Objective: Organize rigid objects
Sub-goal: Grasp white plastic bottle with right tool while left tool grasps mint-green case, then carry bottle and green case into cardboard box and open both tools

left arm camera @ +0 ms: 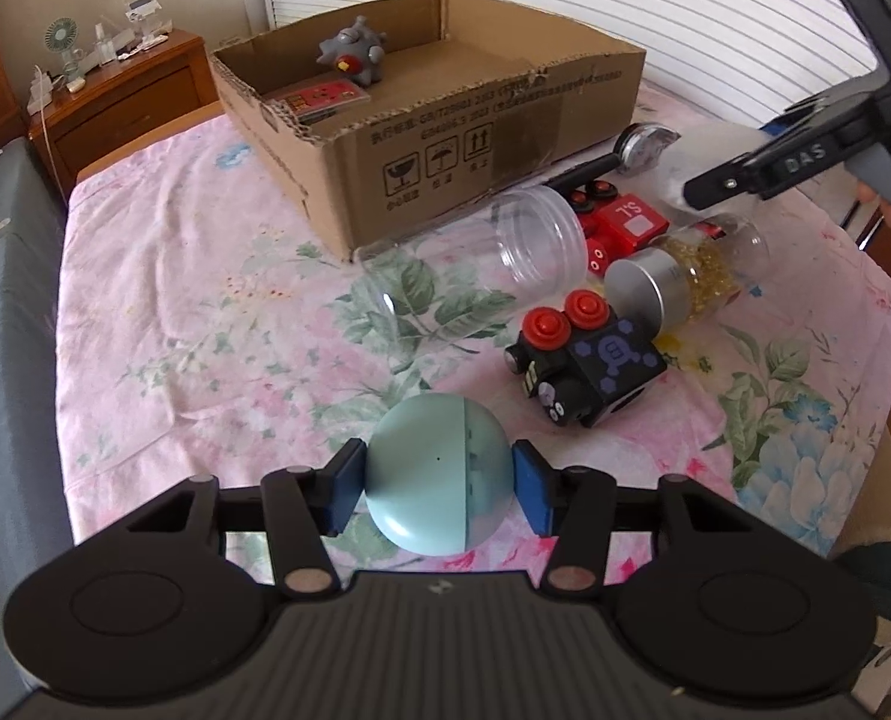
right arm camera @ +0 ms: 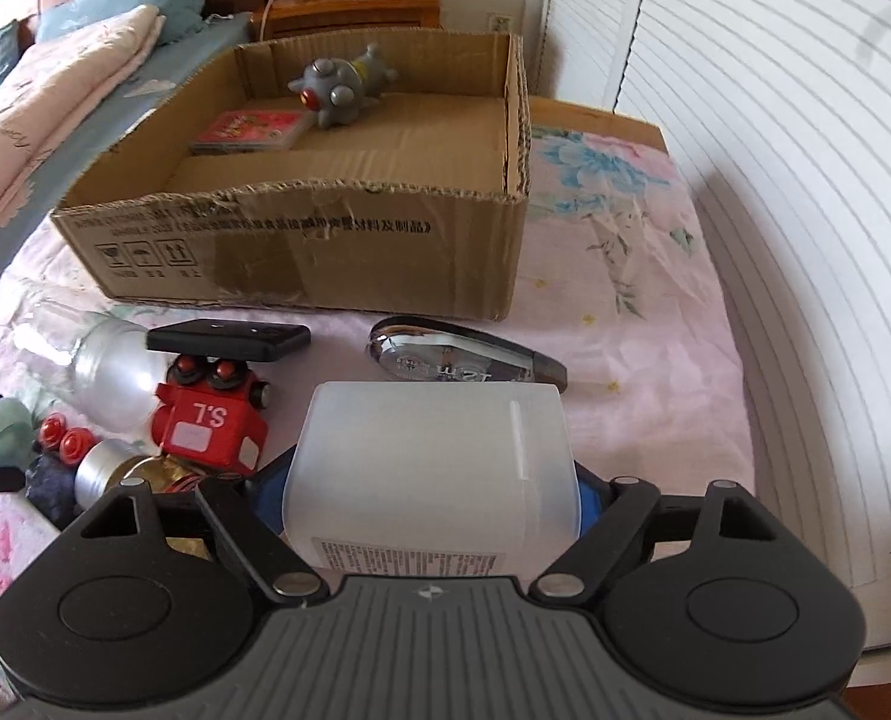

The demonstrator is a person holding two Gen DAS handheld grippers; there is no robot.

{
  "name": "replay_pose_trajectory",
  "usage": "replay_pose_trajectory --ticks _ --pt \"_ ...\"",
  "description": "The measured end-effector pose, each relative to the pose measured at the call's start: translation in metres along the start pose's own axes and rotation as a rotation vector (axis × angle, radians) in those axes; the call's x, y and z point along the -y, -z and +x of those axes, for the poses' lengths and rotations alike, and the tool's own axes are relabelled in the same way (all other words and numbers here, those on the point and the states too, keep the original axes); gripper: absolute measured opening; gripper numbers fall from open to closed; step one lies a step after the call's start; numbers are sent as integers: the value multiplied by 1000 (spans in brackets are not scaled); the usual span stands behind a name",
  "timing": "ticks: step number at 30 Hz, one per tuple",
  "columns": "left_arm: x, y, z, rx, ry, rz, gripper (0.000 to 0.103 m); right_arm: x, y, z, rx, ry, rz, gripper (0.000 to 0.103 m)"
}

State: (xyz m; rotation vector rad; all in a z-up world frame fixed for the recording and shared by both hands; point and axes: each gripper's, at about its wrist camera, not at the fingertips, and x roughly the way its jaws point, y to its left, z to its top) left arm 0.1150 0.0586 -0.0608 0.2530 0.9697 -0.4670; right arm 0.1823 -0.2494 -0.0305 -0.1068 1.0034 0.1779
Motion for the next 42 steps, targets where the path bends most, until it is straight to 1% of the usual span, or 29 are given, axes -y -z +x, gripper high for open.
replay_pose_trajectory --ticks 6,10,16,20,22,25,27,30,33,36,42 --pt "4 -9 -17 8 -10 14 51 0 -3 -22 29 -25 -40 87" --pt "8 -24 -33 37 -6 31 51 0 -10 -34 53 -53 -56 87" --pt "10 -62 -54 121 10 31 51 1 -25 -52 111 -94 -82 87" --pt "10 -95 -58 178 -3 56 51 3 -38 -60 154 -110 -83 87" --pt "7 -113 -53 196 -12 62 51 4 -46 -63 172 -110 -82 87" --pt "0 -137 -39 202 -26 59 52 6 -56 -65 191 -109 -82 87" --pt "-5 -150 -26 192 -20 44 52 8 -63 -66 200 -112 -82 87" --pt "-11 -163 -5 175 -33 23 52 10 -72 -66 210 -115 -80 87" --pt "-16 -167 14 148 -32 2 52 10 -78 -63 209 -116 -83 87" --pt "-21 -165 29 124 -27 -19 52 9 -83 -60 207 -117 -87 87" --pt "-26 -158 45 107 -44 -54 52 7 -93 -49 197 -123 -81 87"
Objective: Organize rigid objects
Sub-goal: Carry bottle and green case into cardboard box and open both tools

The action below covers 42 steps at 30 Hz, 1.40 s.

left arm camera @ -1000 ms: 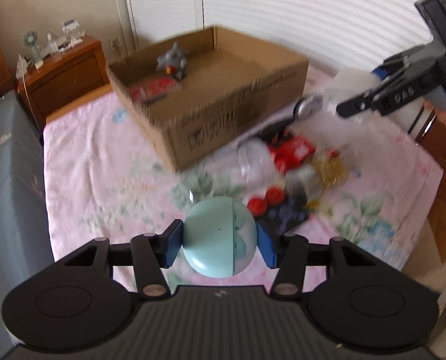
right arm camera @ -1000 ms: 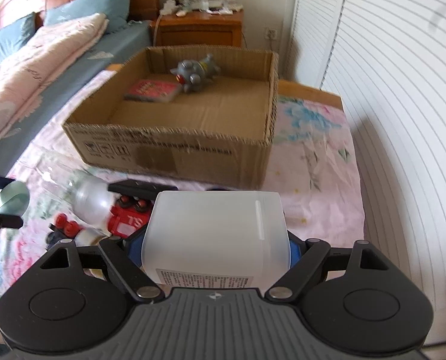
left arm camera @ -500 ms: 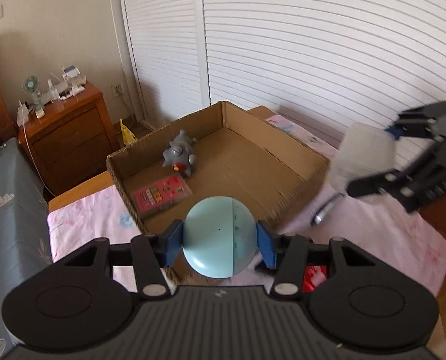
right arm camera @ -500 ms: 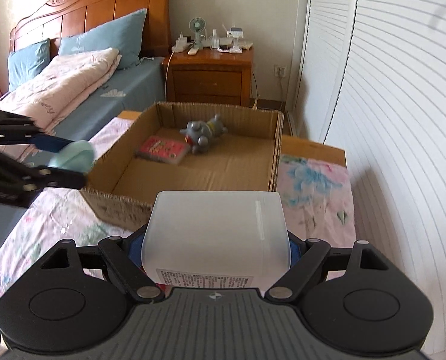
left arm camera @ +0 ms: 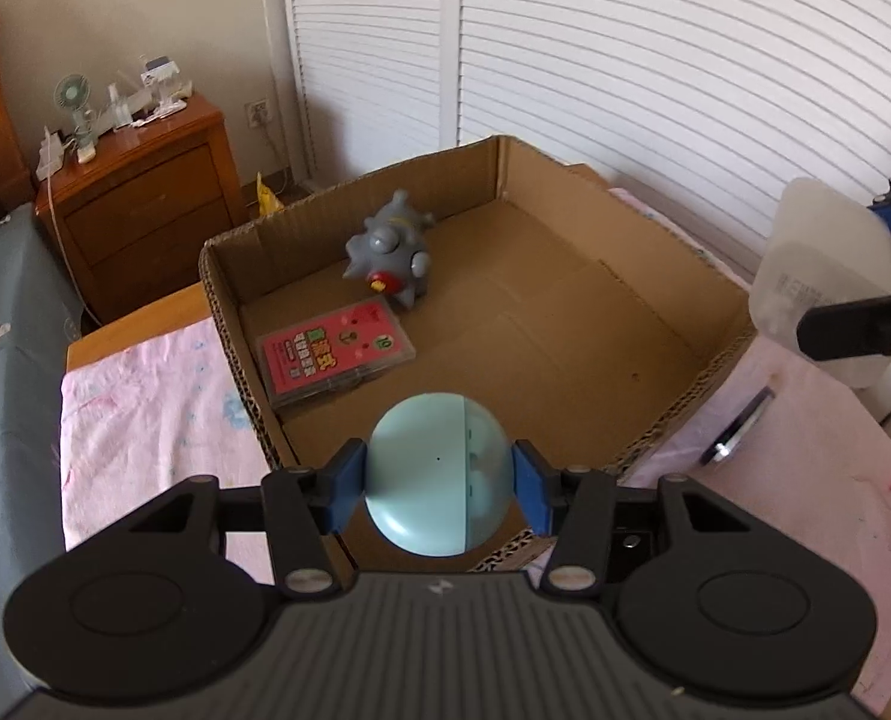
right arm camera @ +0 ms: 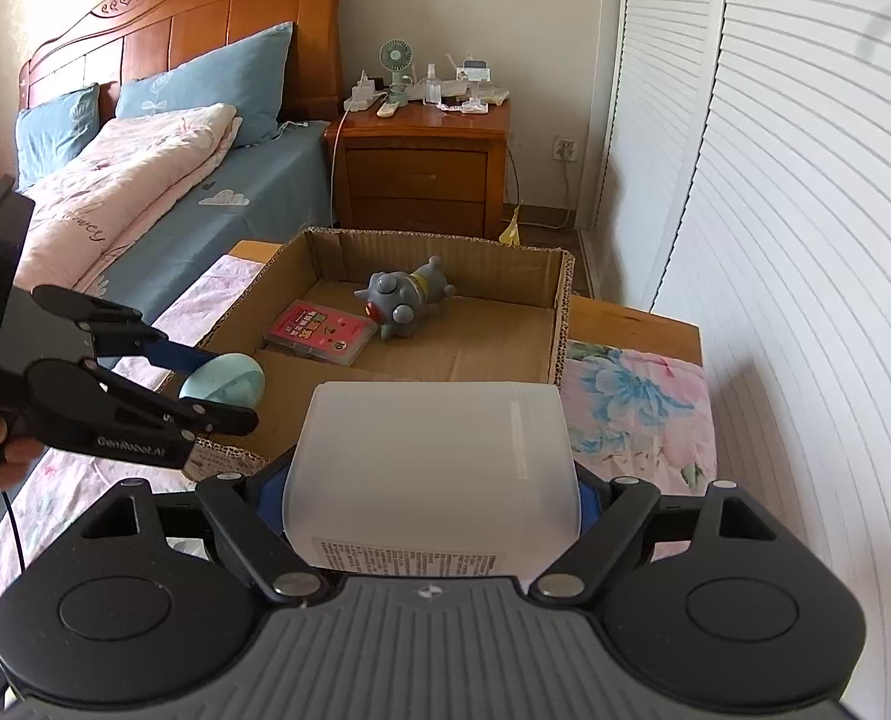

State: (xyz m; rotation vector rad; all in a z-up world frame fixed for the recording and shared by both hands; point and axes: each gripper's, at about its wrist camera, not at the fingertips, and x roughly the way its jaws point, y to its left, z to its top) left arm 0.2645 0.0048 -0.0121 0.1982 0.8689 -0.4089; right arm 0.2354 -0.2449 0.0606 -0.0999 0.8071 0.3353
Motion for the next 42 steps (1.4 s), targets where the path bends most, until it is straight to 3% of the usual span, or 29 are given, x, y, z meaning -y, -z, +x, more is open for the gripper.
replay_pose_trajectory --ticks 1,3,4,5,8,14,21,32,36,42 --pt "-1 1 1 8 -10 -9 52 -1 -1 3 -4 -1 1 87" --pt "-2 0 0 39 -36 -20 66 -2 -2 8 -9 -2 4 87" --pt "-3 -1 -2 51 -49 -31 89 -2 -3 10 -12 -3 4 87" --pt "-4 -2 -5 66 -58 -42 102 -3 -4 12 -15 -1 4 87" --pt "-5 1 -22 118 -62 -55 102 -5 -8 17 -18 4 6 87" --pt "5 26 -55 115 -78 -80 102 -6 -21 28 -21 11 13 87" --pt "24 70 -87 180 -177 -101 102 -3 -44 56 -38 23 45 87" --pt "29 98 -104 206 -210 -135 102 -1 -92 107 -42 98 71 87" --pt "23 103 -105 220 -199 -159 102 3 -95 113 -25 131 89 103" --pt "21 106 -103 209 -195 -170 102 1 -80 95 -27 110 109 103"
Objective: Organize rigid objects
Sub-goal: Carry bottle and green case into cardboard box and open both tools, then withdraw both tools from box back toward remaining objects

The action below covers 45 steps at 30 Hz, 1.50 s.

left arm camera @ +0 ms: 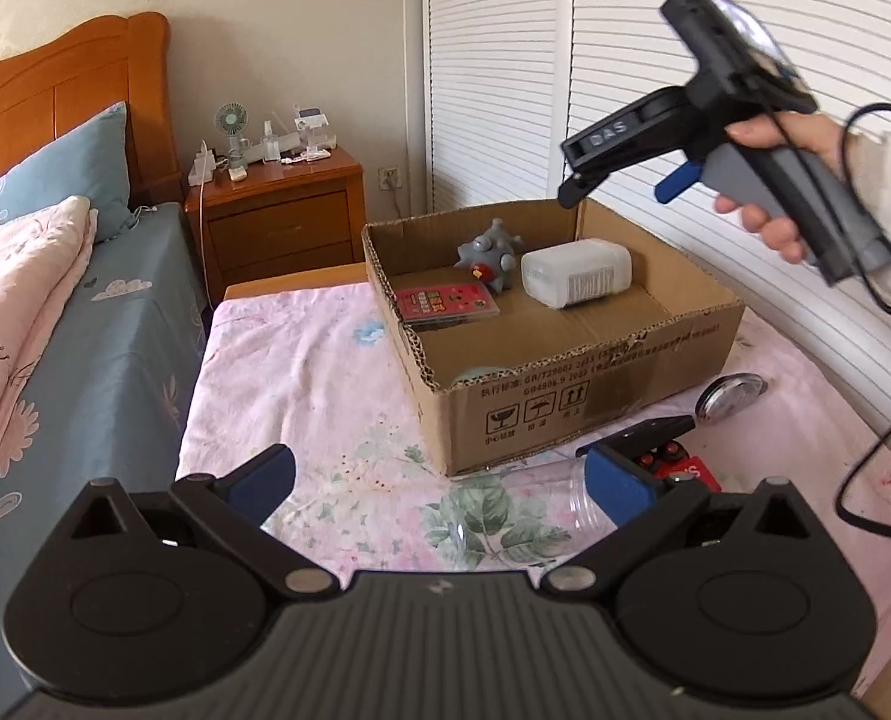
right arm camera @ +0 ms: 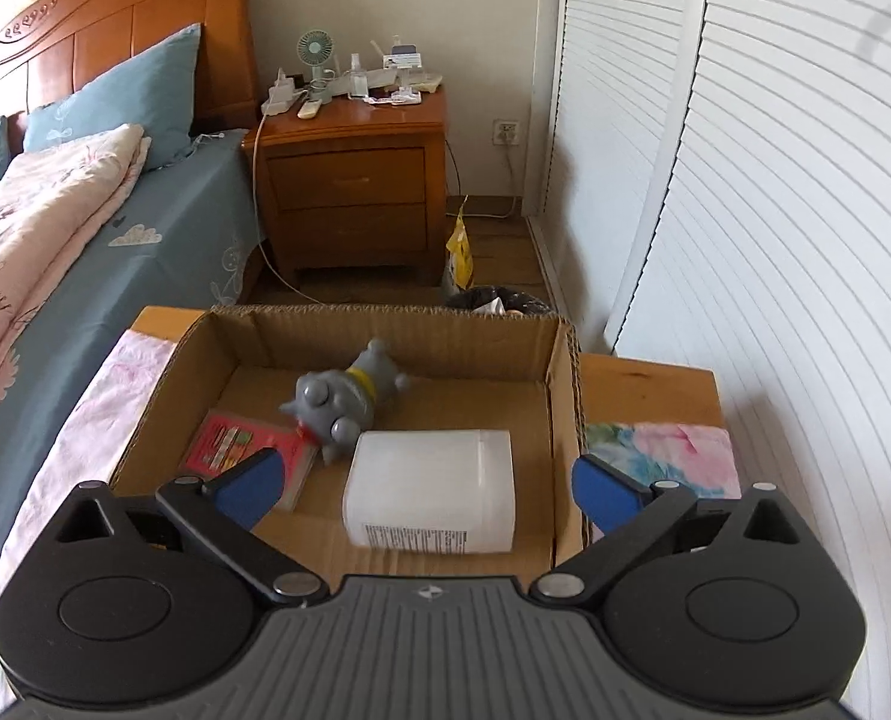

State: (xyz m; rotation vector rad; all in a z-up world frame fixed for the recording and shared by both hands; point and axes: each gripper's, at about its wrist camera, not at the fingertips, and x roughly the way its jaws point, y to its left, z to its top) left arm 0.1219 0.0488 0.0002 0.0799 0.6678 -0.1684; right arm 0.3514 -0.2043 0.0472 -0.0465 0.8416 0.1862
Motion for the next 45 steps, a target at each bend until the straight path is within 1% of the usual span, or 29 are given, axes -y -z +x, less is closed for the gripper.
replay_pose_trajectory --ticks 6,10,14,17,22,26,30,34,36,38,39,42,45 --pt "6 3 -2 -9 9 9 102 -7 23 -25 10 9 -14 103" --pt "9 6 -4 -14 -5 24 102 -11 42 -40 11 5 -14 103" --pt "6 8 -4 -18 -34 17 102 -16 72 -54 1 -5 -11 103" --pt "-2 11 -3 -12 -52 -21 102 -27 103 -59 -19 -13 -30 103" --pt "-13 15 2 -23 -48 -78 102 -44 147 -65 -57 -68 -37 103" --pt "-16 18 3 -29 -39 -93 102 -62 172 -65 -93 -80 -47 103" --pt "-17 21 1 -27 -48 -86 102 -83 187 -62 -86 -34 -86 103" --pt "-20 23 0 -23 -35 -102 102 -89 194 -57 -89 -4 -91 103" --pt "-20 24 1 -29 -27 -110 102 -84 195 -55 -95 -6 -67 103" --pt "-19 24 3 -34 -20 -111 102 -77 195 -54 -103 27 -58 103" --pt "-18 24 3 -35 -18 -109 102 -73 197 -54 -109 25 -49 103" --pt "-13 24 7 -38 -17 -89 102 -61 203 -56 -124 26 -16 103" --pt "-2 25 10 -49 -20 -50 102 -52 211 -57 -134 57 -14 103"
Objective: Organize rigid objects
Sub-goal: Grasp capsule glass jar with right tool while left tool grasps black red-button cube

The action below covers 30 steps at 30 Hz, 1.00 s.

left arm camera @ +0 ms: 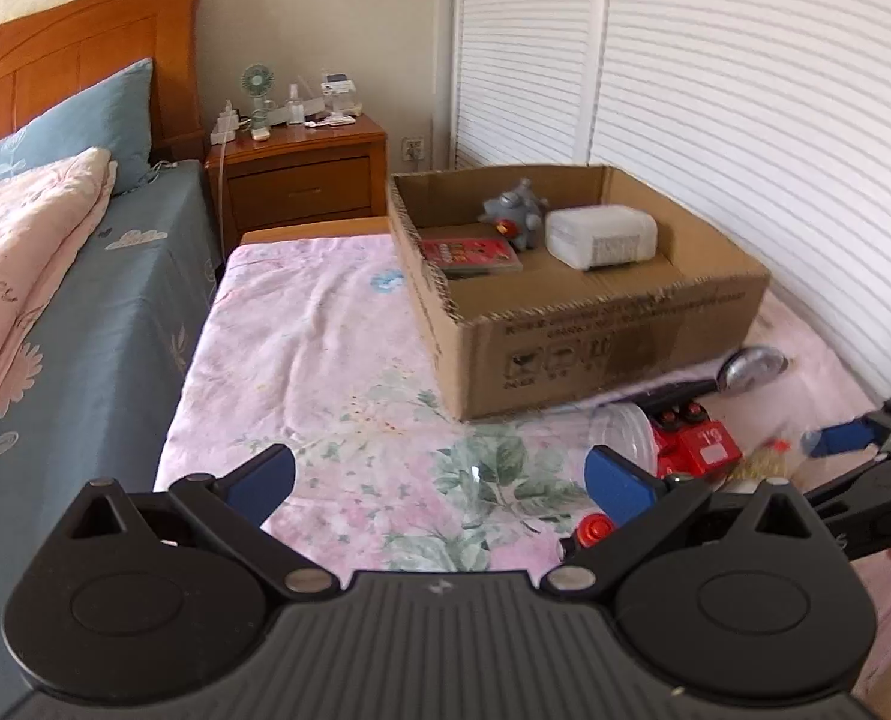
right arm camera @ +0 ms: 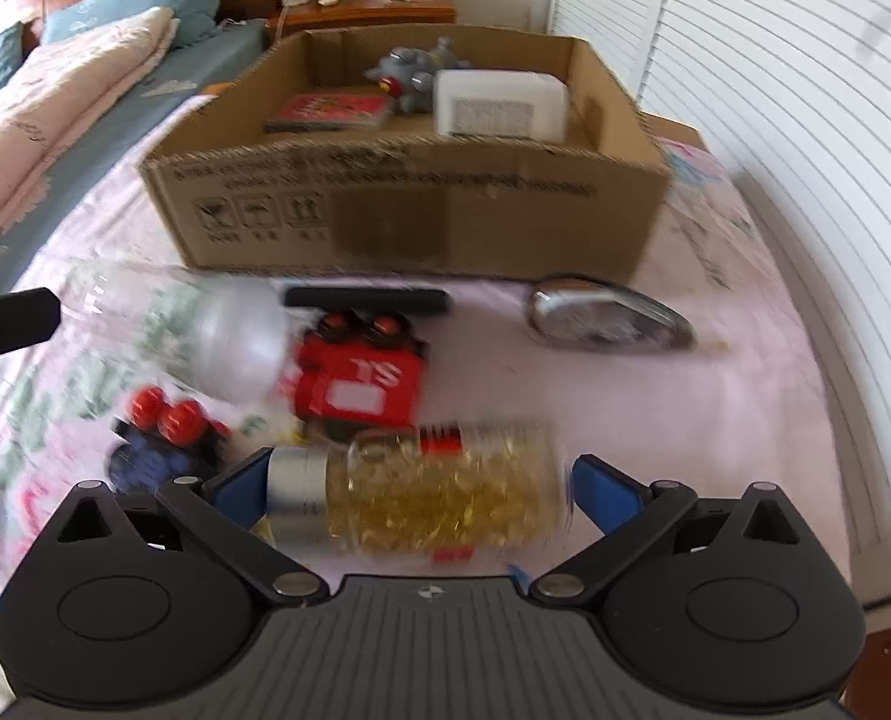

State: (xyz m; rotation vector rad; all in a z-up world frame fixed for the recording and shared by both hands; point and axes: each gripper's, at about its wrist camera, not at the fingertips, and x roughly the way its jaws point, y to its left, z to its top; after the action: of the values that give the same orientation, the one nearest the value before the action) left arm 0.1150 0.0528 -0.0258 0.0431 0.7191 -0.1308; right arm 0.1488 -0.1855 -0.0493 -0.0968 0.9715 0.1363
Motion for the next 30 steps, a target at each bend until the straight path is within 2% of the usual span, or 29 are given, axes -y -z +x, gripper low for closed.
replay_pose_trajectory --ticks 5,7,12,15,23,27,30 --pt "25 5 5 -28 30 96 102 17 12 10 -33 22 27 103" --pt "33 8 8 -48 53 116 102 20 15 10 -16 18 19 103" --pt "43 14 21 -142 154 75 102 23 20 9 14 -5 -15 103" --pt "44 18 31 -182 183 22 102 25 22 8 29 -13 -28 103" --pt "34 29 45 -247 119 -12 102 29 27 6 59 -33 -53 103" --pt "25 36 44 -241 45 38 102 29 29 5 69 -35 -57 103" --pt "21 40 40 -213 46 44 102 29 31 5 81 -38 -60 103"
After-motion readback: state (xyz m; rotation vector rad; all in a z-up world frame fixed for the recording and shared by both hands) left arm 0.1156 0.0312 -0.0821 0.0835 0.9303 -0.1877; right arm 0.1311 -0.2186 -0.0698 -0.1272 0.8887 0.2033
